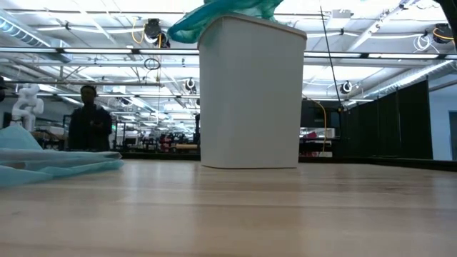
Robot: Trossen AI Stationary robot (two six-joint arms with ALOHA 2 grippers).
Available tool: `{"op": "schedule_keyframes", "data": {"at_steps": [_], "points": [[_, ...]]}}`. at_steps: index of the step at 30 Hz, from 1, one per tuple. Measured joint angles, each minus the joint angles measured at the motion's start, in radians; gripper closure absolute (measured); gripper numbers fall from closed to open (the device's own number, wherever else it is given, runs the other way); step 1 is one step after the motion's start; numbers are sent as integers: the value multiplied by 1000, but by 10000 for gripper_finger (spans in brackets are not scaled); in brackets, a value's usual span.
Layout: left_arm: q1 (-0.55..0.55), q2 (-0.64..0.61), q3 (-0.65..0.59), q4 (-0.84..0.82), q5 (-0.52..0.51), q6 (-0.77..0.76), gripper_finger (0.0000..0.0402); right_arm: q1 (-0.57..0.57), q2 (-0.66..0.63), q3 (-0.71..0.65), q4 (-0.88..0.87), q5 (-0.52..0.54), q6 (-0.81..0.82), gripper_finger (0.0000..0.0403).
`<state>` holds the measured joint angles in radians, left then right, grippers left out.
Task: Place trash/remove bag and relplace
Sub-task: Close the trash bag
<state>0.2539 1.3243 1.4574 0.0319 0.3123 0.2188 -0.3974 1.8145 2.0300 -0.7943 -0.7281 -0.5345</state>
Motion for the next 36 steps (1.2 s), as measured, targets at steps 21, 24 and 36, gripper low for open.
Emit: {"op": "schedule_keyframes", "data": {"at_steps": [21,24,36], "points": [[0,-114,0,-18,-8,8,402,-6,-47,0,-32,363,-34,403],[-1,-128,0,-23,-8,23,401,-26,-47,-9,-36,368,-31,403],[-1,-146,-1,-31,-8,24,402,-119,-47,-106,-35,406,3,403]]}}
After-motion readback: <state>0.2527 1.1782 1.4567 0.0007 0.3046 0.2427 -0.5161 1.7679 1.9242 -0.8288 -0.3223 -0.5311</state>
